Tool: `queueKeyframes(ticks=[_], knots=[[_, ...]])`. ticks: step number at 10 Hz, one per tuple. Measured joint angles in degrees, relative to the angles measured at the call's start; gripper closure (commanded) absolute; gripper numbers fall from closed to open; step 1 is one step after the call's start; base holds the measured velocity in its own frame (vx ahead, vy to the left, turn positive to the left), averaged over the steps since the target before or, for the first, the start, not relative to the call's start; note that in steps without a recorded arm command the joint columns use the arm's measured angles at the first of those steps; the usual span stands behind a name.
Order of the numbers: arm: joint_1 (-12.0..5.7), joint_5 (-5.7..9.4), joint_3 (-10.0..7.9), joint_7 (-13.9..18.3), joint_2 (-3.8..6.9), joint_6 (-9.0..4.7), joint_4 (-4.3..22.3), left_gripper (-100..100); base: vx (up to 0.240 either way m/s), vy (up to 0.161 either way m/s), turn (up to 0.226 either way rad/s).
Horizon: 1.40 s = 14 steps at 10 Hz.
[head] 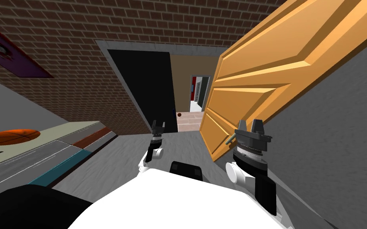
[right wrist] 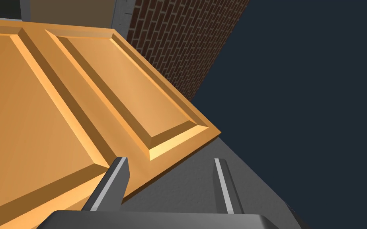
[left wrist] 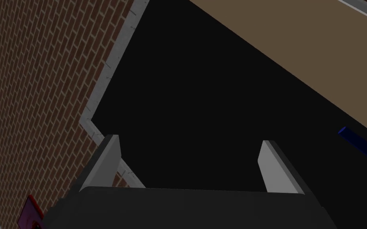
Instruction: Pull the door open
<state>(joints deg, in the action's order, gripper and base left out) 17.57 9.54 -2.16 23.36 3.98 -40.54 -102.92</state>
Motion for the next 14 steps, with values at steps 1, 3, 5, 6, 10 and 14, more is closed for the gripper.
queueKeyframes(ticks=[1,3,5,6,10,14], knots=[[-0.64,0.83,-0.25,1.3,0.42,-0.01,1.4,-100,0.101,0.024,-0.069],[-2.05,2.12,-0.12,3.4,0.55,-0.54,4.9,-100,0.1,0.047,-0.065],[-3.08,3.55,-0.1,5.8,0.9,-1.06,8.1,-100,0.098,0.044,-0.072],[-3.92,4.2,-0.05,6.9,0.94,-1.19,9.9,-100,0.081,0.038,-0.068],[-6.97,7.17,-0.17,11.7,1.61,-2.27,17.3,-100,0.091,0.04,-0.068],[-8.97,10.03,0.0,16.5,1.93,-3.03,23.3,-100,0.093,0.044,-0.065]])
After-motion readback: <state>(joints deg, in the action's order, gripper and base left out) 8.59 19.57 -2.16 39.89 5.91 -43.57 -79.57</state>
